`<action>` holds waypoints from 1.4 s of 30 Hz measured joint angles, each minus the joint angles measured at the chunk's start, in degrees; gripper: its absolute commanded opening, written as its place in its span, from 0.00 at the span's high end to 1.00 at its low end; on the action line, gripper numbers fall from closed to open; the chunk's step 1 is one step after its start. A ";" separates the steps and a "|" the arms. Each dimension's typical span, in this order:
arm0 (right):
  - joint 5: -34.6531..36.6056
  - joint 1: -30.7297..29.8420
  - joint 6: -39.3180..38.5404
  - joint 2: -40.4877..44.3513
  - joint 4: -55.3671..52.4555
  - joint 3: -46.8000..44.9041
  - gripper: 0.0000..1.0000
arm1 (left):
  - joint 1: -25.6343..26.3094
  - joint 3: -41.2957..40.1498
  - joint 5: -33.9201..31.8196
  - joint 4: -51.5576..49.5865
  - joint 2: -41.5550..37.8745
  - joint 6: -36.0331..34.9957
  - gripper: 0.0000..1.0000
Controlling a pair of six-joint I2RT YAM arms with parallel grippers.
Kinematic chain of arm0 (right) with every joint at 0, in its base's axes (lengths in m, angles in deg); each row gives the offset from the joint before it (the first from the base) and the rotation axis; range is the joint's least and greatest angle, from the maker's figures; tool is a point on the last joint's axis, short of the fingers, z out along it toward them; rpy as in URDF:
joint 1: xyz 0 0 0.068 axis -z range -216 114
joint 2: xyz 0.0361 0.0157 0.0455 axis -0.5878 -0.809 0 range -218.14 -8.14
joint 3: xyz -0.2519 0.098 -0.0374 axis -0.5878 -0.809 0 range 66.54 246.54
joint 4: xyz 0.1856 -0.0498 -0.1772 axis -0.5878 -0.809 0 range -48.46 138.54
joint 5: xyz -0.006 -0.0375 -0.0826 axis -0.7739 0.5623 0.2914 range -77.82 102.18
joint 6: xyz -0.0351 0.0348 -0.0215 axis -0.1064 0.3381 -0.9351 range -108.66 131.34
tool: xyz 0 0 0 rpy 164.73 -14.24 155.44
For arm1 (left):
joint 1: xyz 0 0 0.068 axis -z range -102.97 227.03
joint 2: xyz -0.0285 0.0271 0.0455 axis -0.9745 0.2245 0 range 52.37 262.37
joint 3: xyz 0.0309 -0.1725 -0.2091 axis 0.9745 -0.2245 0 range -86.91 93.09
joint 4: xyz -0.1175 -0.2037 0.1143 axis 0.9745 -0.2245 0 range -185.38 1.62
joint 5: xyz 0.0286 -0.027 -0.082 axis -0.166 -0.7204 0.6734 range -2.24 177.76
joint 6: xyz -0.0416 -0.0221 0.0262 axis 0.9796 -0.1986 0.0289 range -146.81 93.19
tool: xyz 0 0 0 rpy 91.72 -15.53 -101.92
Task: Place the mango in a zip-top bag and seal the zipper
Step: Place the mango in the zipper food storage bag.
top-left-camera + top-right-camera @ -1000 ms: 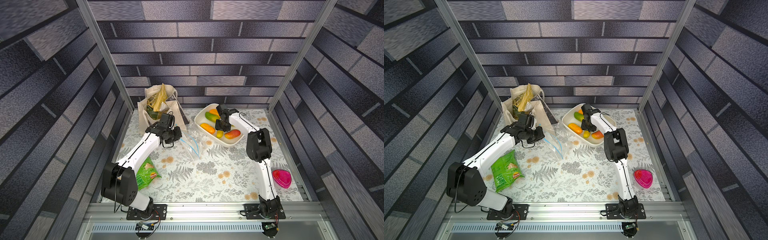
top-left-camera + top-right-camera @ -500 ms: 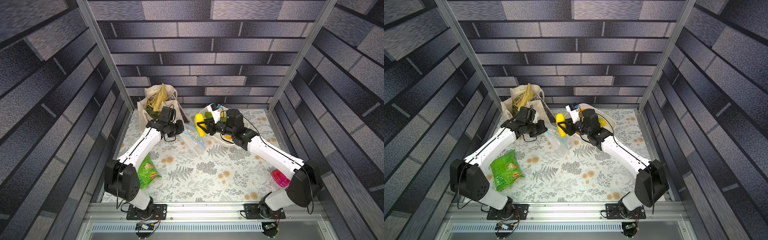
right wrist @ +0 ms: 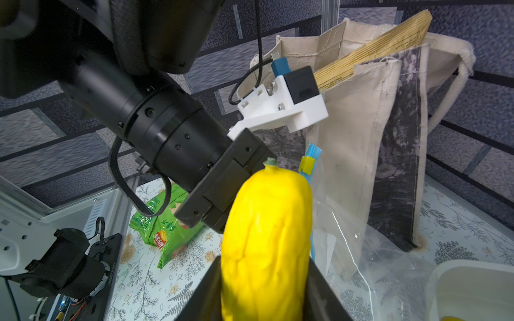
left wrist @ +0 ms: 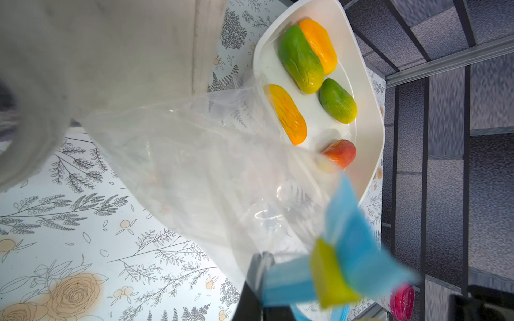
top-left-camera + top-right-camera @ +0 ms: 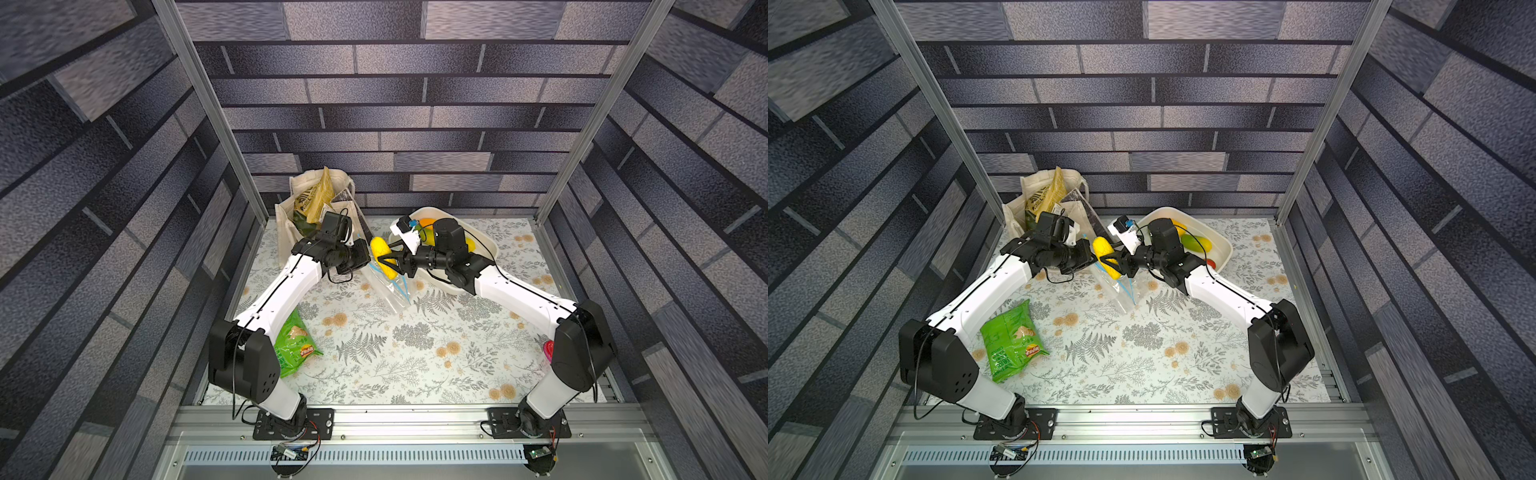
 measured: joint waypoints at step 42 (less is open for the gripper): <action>3.45 -0.68 -8.20 -3.87 -27.23 14.67 0.83 | 0.94 7.28 6.62 -1.09 -5.77 2.32 1.00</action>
